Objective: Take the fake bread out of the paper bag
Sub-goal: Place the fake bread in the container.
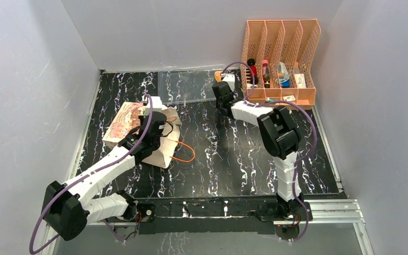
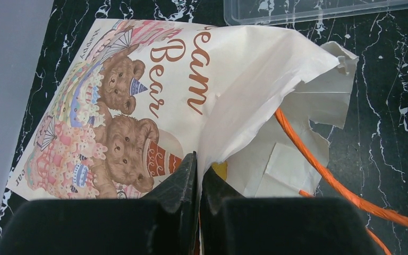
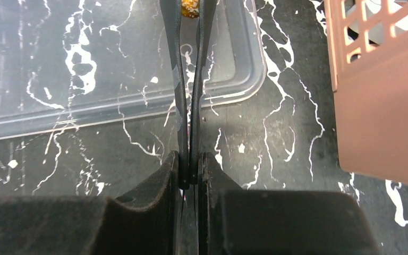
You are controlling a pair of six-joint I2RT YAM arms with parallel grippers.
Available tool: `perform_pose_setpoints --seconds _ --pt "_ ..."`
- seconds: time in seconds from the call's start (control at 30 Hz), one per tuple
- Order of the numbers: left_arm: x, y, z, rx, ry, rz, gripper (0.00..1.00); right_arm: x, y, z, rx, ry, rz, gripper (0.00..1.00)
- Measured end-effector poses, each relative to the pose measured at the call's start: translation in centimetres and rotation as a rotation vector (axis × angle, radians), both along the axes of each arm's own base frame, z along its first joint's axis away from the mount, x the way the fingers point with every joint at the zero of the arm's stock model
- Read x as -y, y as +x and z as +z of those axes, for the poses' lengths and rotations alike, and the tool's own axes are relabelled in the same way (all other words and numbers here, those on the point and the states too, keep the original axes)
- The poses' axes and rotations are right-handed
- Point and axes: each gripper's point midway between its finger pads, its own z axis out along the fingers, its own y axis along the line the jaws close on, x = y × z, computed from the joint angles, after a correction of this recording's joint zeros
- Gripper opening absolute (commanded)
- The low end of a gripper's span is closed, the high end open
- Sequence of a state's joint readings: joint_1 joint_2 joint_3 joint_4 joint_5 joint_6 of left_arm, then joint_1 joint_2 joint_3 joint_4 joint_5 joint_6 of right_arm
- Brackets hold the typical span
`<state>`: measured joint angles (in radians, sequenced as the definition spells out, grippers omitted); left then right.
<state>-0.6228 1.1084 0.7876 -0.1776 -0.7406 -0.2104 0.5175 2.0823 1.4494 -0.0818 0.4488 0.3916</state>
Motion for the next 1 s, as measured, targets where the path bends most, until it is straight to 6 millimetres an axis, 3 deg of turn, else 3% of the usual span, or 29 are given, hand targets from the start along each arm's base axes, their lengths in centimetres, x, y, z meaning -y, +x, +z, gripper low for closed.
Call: perform_pose_setpoints --seconds 0.2,0.3,0.67,1.0 --pt "0.3 0.0 -0.2 -0.007 -0.011 -0.011 0.00 0.4 1.4 -2.4 -0.024 -0.045 0.013 0.00" --pt "0.4 -0.1 -0.2 -0.009 -0.016 -0.015 0.00 0.4 1.9 -2.4 -0.012 -0.046 0.012 0.00" --pt "0.6 -0.1 -0.3 -0.014 -0.024 -0.023 0.00 0.5 2.2 -2.7 -0.005 -0.045 0.002 0.26" --pt "0.8 -0.1 -0.5 -0.018 -0.033 -0.026 0.00 1.0 2.3 -3.0 -0.011 -0.030 -0.013 0.33"
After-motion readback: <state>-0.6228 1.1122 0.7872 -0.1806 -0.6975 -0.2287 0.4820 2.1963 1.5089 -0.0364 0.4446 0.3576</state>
